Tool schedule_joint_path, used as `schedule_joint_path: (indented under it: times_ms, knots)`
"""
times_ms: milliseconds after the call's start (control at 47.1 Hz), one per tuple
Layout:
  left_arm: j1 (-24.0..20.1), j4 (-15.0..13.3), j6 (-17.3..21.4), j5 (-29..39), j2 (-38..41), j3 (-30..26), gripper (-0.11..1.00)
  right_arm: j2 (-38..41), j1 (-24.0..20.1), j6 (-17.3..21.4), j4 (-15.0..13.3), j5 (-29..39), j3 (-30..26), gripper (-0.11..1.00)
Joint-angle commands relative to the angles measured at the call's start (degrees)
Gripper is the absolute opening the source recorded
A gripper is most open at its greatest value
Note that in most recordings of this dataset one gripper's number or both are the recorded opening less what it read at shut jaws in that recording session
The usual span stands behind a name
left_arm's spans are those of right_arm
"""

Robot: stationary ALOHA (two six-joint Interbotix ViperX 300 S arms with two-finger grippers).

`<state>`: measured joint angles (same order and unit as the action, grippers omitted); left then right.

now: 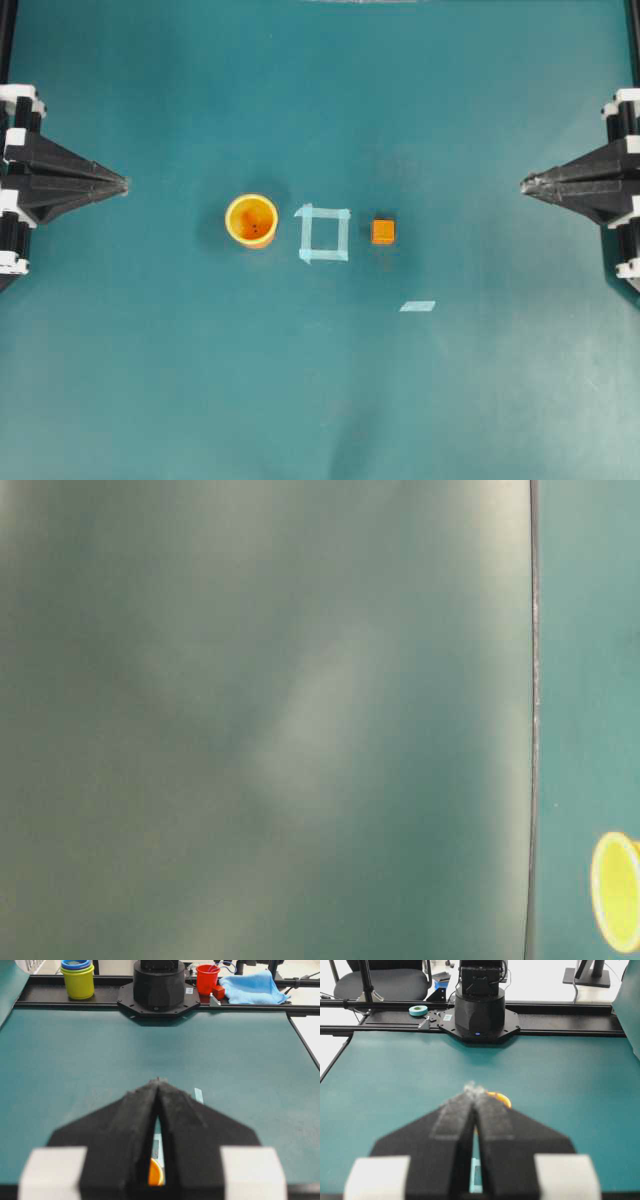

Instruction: Move the cup to the left with left arm.

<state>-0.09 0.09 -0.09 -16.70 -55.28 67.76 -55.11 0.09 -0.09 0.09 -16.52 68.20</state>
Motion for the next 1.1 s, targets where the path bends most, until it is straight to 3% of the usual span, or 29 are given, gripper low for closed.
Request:
schedule_joint_path:
  times_ms: [0, 340, 509, 722, 955, 1082]
  knots:
    - [0.2, 0.7, 0.2, 0.5, 0.5, -1.1, -0.01, 0.3, 0.0, 0.1, 0.0, -0.4, -2.5, -0.01]
    - [0.6, 0.7, 0.1, 2.4, 0.8, -1.3, 0.0, 1.1, 0.0, -0.4, 0.1, 1.4, -3.7, -0.01]
    - [0.7, 0.7, 0.0, 5.3, 0.9, -1.3, 0.0, 1.3, 0.0, -0.4, 0.0, 1.1, -3.7, -0.01]
    - [0.7, 0.7, -0.3, 13.9, 2.4, -2.6, 0.0, 1.3, 0.0, -0.4, 0.0, 1.4, -3.6, -0.01]
    - [1.1, 0.6, -0.4, 14.6, 4.6, -2.5, 0.0, 1.3, 0.0, -0.4, 0.0, 1.4, -3.6, -0.01]
    - [1.1, 0.6, -1.2, 14.6, 5.4, -2.5, 0.08, 1.3, 0.0, -0.4, 0.0, 2.0, -3.7, -0.01]
